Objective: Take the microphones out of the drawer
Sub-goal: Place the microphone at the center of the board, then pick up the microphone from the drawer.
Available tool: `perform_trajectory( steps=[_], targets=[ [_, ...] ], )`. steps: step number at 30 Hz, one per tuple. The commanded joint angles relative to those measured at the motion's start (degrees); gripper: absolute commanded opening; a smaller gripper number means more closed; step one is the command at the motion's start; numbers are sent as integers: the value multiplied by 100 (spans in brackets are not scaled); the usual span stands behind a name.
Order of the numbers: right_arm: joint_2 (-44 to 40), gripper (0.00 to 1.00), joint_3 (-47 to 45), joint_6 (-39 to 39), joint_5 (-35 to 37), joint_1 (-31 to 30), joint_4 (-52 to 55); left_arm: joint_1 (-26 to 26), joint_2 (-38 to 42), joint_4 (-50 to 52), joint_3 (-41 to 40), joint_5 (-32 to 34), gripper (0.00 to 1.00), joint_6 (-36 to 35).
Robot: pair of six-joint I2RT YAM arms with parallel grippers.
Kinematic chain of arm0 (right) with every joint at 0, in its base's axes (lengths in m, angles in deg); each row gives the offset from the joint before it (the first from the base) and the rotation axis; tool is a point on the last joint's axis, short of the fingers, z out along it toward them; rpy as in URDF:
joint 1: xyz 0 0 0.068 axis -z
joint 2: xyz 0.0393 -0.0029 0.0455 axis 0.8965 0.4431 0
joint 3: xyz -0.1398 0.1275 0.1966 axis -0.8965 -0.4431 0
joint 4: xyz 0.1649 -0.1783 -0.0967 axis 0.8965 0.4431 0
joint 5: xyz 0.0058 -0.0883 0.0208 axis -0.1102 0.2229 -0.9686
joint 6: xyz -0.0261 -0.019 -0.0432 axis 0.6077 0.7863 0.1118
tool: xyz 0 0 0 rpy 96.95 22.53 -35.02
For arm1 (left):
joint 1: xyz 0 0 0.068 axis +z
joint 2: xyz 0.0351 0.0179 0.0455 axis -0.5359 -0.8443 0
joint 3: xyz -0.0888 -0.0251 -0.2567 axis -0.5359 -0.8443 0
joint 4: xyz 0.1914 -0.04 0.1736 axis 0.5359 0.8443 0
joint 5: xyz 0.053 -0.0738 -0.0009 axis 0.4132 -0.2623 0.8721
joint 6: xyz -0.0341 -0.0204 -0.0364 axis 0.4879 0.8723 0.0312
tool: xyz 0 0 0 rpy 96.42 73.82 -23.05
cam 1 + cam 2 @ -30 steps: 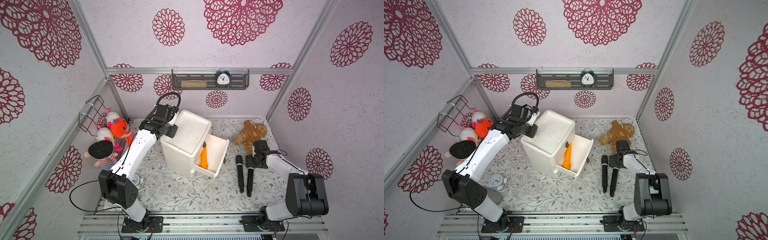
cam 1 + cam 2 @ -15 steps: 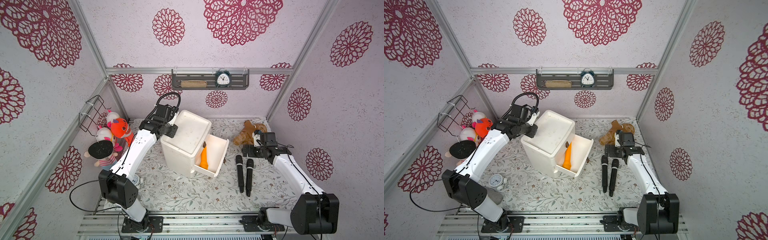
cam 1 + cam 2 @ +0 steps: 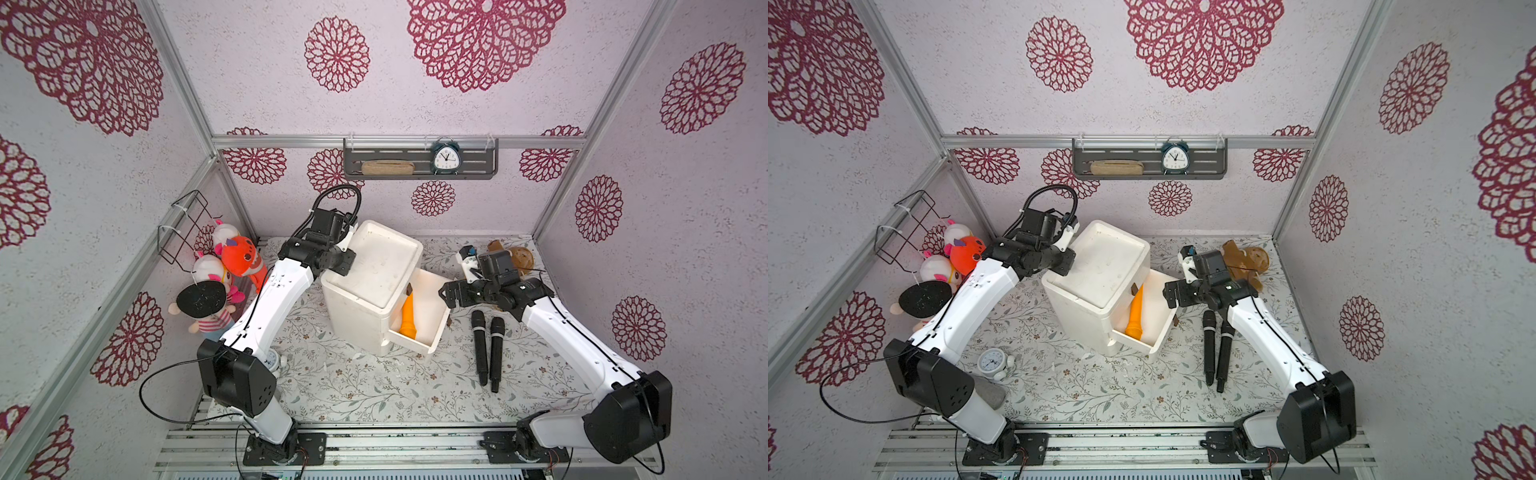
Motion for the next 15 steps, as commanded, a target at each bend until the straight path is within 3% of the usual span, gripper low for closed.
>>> perform_trajectory(
  steps=[1, 15],
  targets=[
    [181, 97, 297, -152, 60, -288, -124, -5, -307, 430, -145, 376, 1, -178],
    [1034, 89, 434, -665, 511, -1109, -510, -19, -280, 429, -175, 356, 1, -163]
  ],
)
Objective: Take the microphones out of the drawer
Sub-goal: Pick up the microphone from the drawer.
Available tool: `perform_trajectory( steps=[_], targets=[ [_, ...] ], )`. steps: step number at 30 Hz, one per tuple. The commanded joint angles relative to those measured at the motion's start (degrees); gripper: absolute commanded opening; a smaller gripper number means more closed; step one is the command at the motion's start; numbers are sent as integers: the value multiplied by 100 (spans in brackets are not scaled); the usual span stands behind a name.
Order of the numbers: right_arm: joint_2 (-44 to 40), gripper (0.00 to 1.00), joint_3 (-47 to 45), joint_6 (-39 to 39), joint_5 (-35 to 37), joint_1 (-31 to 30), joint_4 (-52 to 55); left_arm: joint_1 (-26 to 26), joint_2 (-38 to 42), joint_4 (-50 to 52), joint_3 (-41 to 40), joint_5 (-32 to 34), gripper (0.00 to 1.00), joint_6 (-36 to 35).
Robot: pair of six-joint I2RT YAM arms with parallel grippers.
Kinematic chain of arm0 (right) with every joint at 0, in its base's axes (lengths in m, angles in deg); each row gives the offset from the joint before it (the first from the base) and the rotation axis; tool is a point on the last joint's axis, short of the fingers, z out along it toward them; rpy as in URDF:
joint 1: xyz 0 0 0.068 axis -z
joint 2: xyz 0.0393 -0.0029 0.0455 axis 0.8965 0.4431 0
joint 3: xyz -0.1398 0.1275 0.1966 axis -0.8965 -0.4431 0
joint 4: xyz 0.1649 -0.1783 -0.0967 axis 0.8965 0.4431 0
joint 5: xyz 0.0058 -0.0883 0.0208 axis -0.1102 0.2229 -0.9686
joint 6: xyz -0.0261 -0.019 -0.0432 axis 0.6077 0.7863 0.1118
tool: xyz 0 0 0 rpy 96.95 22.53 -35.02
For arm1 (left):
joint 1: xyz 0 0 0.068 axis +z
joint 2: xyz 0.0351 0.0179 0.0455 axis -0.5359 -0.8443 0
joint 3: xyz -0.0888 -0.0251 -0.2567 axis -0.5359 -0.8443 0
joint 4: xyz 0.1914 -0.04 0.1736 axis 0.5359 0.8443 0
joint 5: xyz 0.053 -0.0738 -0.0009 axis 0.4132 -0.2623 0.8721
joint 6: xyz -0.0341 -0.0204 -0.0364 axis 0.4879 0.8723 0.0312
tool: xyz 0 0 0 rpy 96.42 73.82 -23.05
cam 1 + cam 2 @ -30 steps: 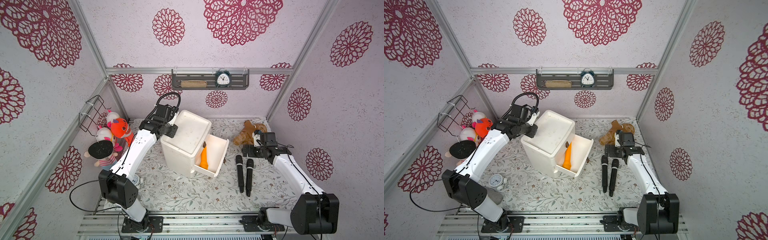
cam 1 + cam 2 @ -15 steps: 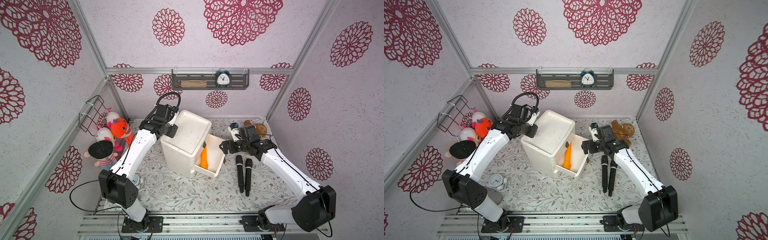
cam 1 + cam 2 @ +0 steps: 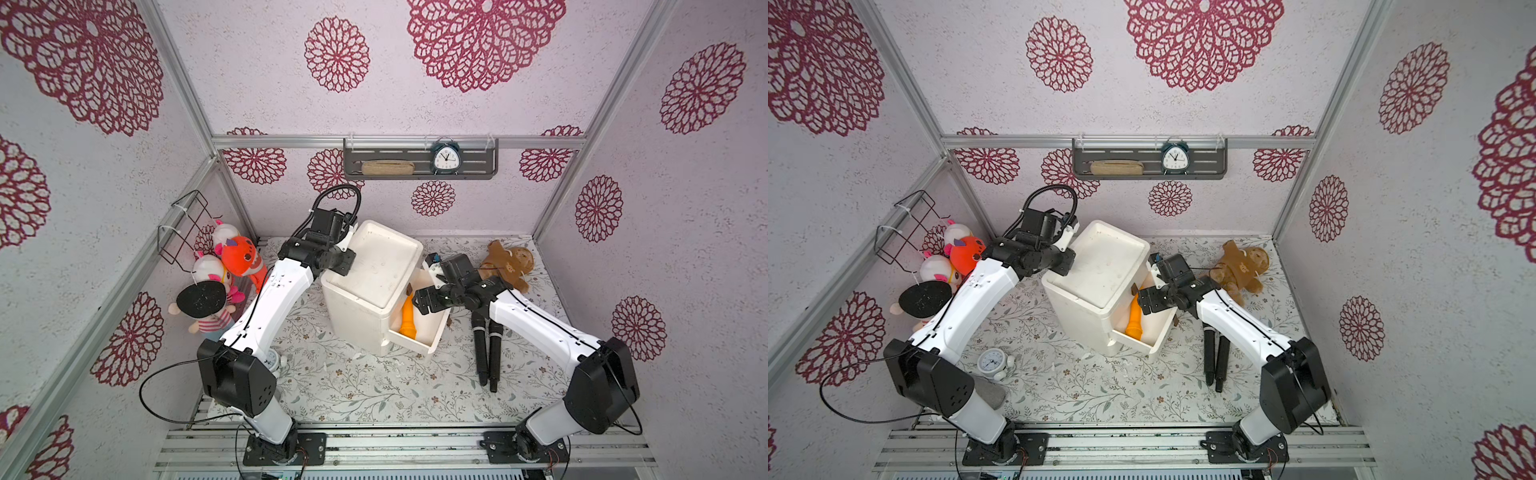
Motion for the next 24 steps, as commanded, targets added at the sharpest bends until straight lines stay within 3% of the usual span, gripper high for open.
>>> perform_trajectory(
  steps=[1, 24],
  targets=[
    [114, 88, 109, -307, 262, -121, -234, -13, -273, 431, -181, 361, 1, -169],
    [649, 81, -182, -1239, 533, -567, -768, -28, -251, 411, -200, 364, 1, -160]
  ],
)
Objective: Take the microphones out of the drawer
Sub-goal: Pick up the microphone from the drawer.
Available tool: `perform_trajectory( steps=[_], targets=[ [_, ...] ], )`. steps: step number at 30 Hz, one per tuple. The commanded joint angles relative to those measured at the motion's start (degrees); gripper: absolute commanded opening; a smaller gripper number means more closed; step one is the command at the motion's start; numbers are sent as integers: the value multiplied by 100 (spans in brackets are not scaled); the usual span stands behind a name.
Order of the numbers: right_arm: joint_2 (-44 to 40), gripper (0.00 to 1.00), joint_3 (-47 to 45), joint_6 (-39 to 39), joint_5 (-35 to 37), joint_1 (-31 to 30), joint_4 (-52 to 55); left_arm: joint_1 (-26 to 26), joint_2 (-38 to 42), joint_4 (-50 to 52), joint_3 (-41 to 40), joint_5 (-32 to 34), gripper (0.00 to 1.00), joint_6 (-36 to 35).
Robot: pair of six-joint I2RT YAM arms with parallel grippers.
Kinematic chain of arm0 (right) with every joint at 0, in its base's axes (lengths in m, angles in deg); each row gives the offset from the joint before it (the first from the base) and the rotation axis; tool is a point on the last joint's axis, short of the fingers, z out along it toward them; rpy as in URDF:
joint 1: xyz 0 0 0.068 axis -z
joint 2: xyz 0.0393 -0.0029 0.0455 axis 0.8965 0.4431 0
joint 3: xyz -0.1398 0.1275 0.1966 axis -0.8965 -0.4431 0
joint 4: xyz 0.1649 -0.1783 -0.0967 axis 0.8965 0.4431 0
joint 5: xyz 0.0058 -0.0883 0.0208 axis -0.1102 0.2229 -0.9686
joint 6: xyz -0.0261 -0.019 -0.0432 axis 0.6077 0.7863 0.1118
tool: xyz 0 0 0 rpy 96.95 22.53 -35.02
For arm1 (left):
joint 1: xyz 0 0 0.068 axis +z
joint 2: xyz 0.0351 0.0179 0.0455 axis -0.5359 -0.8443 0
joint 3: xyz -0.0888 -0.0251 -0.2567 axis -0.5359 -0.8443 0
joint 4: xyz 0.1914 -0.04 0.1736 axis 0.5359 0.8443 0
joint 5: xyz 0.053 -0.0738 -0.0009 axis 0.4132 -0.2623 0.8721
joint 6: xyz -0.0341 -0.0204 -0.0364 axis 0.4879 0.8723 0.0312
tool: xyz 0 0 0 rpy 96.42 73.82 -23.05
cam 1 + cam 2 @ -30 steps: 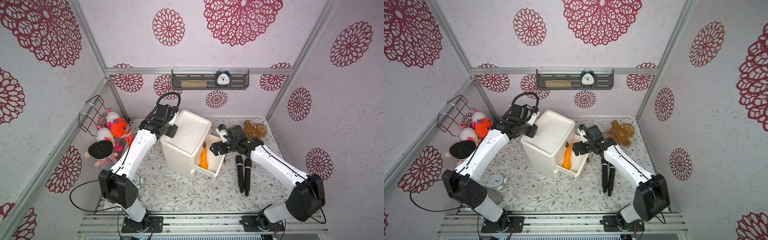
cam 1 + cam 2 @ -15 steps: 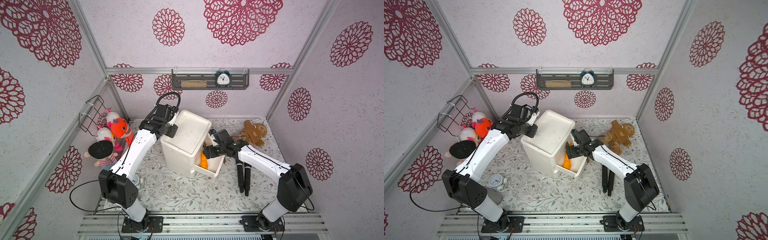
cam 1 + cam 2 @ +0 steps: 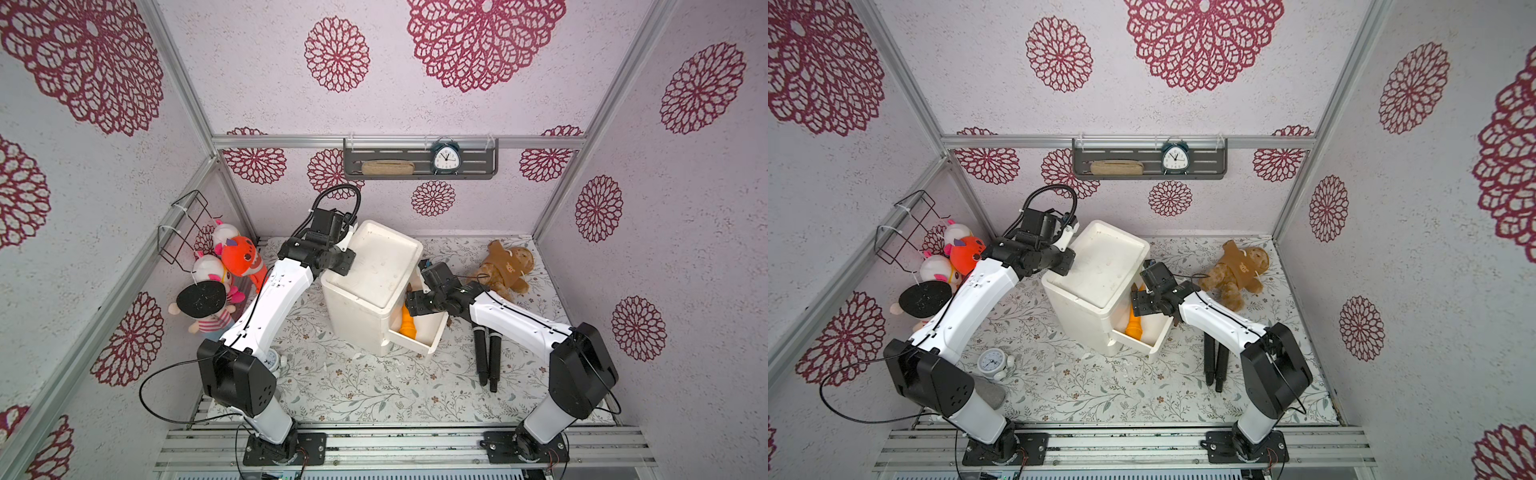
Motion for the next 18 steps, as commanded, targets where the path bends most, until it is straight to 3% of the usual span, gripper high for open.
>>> perform_trajectory(
  steps=[1, 4, 18],
  targets=[
    [114, 79, -103, -226, -189, -125, -264, -27, -256, 416, -204, 363, 1, -167],
    [153, 73, -125, -354, -117, -124, -262, -25, -256, 408, -191, 357, 1, -158],
    [49, 66, -271, -661, -154, -124, -239, -23, -238, 399, -196, 387, 1, -167]
  ],
)
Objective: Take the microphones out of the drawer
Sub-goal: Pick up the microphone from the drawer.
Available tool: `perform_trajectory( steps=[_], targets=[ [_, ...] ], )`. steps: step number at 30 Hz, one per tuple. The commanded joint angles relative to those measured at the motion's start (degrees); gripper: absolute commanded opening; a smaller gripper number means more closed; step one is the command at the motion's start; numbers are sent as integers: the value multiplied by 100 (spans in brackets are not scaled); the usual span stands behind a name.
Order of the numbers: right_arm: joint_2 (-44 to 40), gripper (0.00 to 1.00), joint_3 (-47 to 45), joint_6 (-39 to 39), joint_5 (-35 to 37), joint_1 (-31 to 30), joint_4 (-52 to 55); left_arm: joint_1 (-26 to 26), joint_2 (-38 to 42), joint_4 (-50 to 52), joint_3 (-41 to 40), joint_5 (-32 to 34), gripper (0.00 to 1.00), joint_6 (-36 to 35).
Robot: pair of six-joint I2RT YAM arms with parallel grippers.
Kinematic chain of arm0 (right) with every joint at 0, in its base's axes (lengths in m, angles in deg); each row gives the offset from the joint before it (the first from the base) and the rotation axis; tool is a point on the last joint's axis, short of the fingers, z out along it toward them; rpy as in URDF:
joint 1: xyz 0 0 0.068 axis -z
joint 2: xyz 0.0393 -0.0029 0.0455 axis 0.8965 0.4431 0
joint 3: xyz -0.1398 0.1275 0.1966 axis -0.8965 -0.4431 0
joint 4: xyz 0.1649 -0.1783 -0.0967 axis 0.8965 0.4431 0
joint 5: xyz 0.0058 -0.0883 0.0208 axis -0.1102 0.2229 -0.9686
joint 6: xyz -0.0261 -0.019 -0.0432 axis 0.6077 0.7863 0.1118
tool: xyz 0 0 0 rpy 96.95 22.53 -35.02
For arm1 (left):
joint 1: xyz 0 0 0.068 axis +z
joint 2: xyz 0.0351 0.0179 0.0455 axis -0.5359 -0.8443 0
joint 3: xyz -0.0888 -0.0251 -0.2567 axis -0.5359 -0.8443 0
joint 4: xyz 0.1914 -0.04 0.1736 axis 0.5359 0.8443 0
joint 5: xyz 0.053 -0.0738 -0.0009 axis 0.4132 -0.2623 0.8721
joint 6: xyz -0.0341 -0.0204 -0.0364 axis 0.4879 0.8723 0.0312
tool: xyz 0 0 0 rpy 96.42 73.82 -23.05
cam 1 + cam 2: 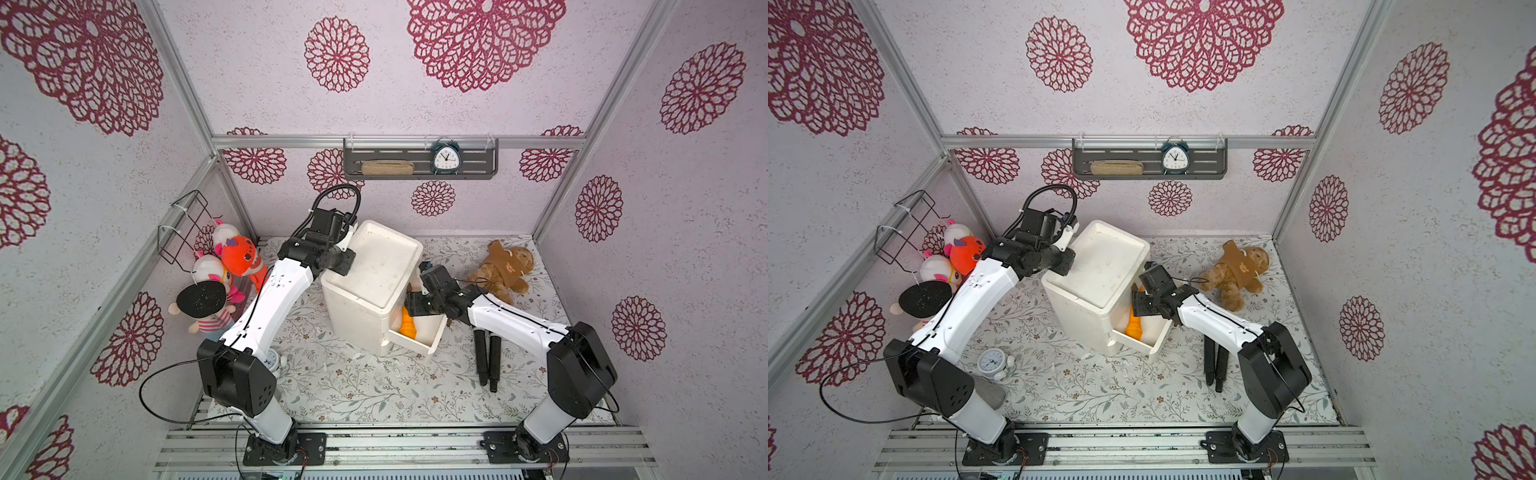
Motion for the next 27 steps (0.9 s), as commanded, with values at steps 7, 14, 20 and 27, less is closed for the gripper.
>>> perform_trajectory(
  steps=[7, 14, 20, 27],
  targets=[
    [-27, 54, -149, -419, 290, -73, 197, -28, -204, 394, -218, 418, 1, -185],
    [-160, 56, -218, -548, 640, -73, 106, -23, -194, 382, -229, 438, 1, -186],
    [-157, 74, -372, -585, 235, -80, -297, -23, -212, 383, -234, 433, 1, -189],
    [-20, 70, -505, -703, 174, -108, -428, -24, -225, 396, -233, 424, 1, -184]
  ],
)
